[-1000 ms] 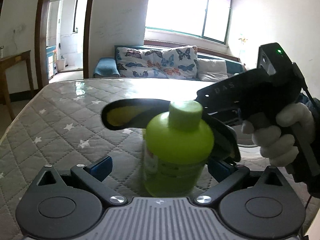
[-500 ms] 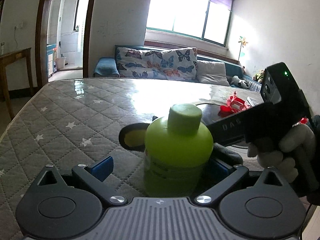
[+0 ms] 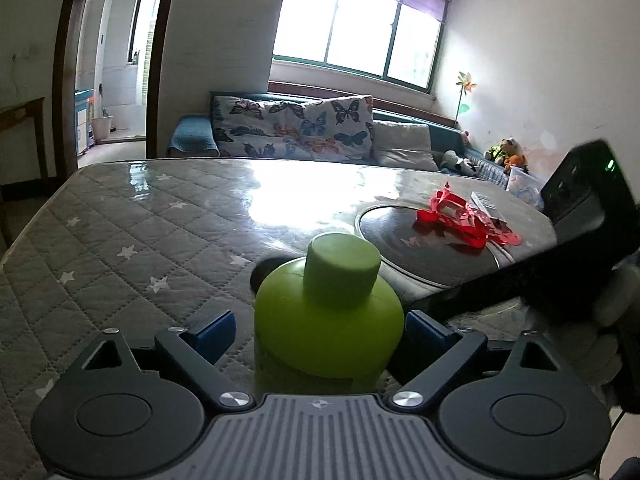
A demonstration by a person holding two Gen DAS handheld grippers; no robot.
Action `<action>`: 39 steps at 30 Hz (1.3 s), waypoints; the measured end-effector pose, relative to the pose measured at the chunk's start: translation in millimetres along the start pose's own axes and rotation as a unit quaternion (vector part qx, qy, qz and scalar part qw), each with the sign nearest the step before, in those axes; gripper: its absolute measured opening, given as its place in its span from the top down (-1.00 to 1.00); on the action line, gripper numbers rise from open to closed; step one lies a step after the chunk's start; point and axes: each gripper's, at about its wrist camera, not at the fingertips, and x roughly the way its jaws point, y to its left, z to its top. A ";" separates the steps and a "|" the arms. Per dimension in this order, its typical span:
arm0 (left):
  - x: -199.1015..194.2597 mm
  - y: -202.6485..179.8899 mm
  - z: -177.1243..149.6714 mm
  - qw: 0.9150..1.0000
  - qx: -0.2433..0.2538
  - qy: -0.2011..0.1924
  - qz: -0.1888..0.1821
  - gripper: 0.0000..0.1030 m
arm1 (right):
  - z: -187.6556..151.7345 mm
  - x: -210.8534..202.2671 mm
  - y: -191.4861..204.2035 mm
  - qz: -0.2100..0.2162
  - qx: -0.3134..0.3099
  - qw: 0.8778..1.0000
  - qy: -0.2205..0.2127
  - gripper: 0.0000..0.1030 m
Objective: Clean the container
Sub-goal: 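Rub the cloth around the bottle base with the right tool while left holds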
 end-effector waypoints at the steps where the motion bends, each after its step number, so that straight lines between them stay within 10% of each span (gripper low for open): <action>1: -1.0 0.5 -0.2 1.000 0.000 -0.001 -0.001 -0.79 | 2.8 -5.9 2.2 0.006 0.001 1.000 -0.010 0.49; 39: 5.9 -4.8 -5.2 0.999 0.035 0.008 -0.003 -0.44 | 3.0 -12.1 3.2 -0.014 -0.006 1.000 -0.013 0.62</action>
